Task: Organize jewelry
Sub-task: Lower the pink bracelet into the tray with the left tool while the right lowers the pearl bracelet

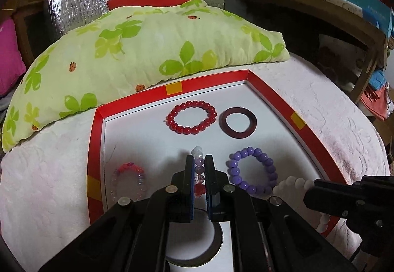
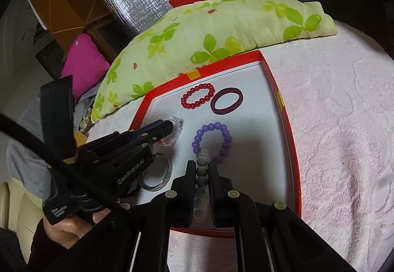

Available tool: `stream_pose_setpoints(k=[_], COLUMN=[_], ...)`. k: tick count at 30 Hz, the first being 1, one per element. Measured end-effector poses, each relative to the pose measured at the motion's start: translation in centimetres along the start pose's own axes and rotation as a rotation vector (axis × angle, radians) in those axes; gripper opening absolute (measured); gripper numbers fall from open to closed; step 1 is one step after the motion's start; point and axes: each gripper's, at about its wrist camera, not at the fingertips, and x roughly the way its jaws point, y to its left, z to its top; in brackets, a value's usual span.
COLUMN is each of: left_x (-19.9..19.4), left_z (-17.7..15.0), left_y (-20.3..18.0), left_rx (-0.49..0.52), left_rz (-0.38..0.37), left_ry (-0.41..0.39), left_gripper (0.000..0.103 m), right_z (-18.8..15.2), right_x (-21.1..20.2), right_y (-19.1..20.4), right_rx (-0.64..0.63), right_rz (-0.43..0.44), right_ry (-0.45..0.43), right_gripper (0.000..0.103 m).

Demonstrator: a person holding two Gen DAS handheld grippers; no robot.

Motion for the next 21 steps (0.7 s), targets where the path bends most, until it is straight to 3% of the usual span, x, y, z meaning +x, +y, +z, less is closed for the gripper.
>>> stream_pose_setpoints(k=[12,14,18,21], left_x=[0.06,0.07,-0.22,-0.51], left_z=[-0.21,-0.27,-0.32,-0.33], left_y=[-0.17,-0.27,-0.51,-0.7], left_rx=[0.009,0.017,0.028,0.04], left_rz=[0.033,0.043,0.061,0.074], left_ry=[0.011,0.016,0.006,-0.004], left_gripper=[0.009,0.013,0.032,0.035], right_z=[0.23,0.27,0.27,0.25], right_x=[0.3,0.21,-0.14,-0.33], right_y=[-0.92,-0.94,-0.82,-0.78], right_rx=[0.03,0.029,0.022,0.022], right_rz=[-0.048,-0.052,-0.052,-0.05], right_ry=[0.005,-0.001,-0.01,-0.014], right_gripper=[0.013,0.013,0.013,0.013])
